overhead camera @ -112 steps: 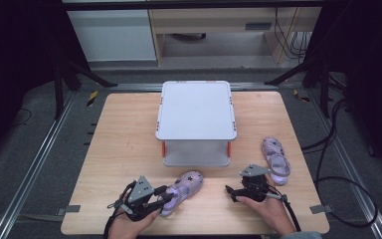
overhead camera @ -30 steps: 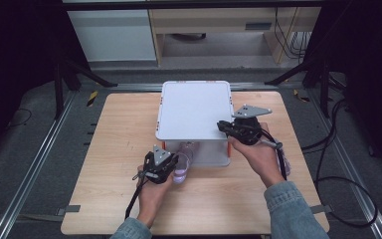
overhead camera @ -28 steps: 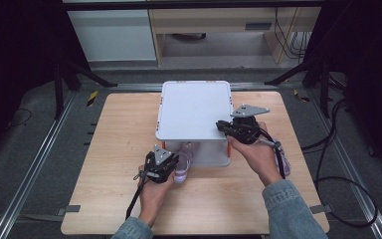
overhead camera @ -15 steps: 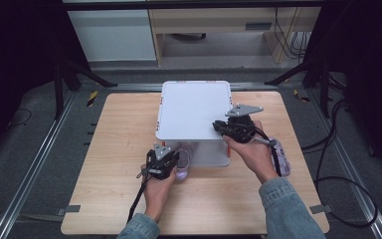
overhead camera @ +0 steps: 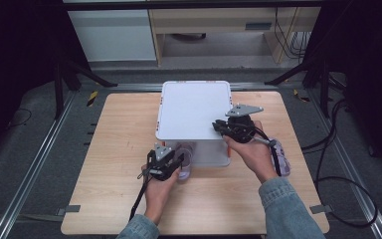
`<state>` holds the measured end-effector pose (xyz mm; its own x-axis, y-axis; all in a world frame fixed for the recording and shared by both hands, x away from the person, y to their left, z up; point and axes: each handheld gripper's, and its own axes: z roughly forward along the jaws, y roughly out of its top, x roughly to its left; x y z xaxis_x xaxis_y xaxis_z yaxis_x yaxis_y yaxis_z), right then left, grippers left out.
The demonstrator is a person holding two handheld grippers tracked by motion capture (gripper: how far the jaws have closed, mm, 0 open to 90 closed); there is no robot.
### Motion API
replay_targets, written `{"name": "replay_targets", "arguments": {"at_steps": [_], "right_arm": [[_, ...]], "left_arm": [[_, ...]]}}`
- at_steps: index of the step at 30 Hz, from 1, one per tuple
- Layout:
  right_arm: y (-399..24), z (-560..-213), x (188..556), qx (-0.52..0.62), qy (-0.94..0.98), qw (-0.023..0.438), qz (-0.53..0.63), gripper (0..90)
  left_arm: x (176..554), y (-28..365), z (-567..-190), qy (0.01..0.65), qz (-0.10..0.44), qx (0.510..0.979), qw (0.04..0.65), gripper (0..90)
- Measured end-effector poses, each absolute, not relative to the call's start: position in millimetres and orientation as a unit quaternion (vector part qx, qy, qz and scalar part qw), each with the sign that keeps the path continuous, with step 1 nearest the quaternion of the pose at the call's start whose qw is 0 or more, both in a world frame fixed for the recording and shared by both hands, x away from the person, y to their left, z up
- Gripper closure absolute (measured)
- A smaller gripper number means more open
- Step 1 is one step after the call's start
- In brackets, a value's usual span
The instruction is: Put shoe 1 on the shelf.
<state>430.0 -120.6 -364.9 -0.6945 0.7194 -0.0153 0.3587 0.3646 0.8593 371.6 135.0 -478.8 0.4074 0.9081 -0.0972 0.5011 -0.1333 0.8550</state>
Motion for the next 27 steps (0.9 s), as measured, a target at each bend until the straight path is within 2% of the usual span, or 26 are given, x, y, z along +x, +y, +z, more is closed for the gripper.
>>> {"name": "replay_targets", "arguments": {"at_steps": [3,6,14,17,27], "right_arm": [[-121.0,-365.3,429.8,0.337,0.801,0.199,0.454,79.8],[-121.5,-365.1,429.2,0.337,0.801,0.199,0.453,79.9],[-124.0,-366.7,427.6,0.338,0.797,0.202,0.457,80.7],[-123.9,-366.8,427.9,0.338,0.797,0.203,0.457,81.7],[-123.1,-365.8,428.6,0.334,0.801,0.204,0.452,83.1]], "left_arm": [[366.1,137.3,-472.9,0.473,0.245,0.721,0.443,54.6],[355.9,139.6,-465.0,0.442,0.259,0.733,0.448,57.7],[328.4,147.7,-452.7,0.37,0.251,0.782,0.434,80.2],[322.0,147.4,-455.2,0.353,0.239,0.8,0.422,85.9],[311.6,137.1,-475.2,0.321,0.218,0.842,0.376,88.3]]}}
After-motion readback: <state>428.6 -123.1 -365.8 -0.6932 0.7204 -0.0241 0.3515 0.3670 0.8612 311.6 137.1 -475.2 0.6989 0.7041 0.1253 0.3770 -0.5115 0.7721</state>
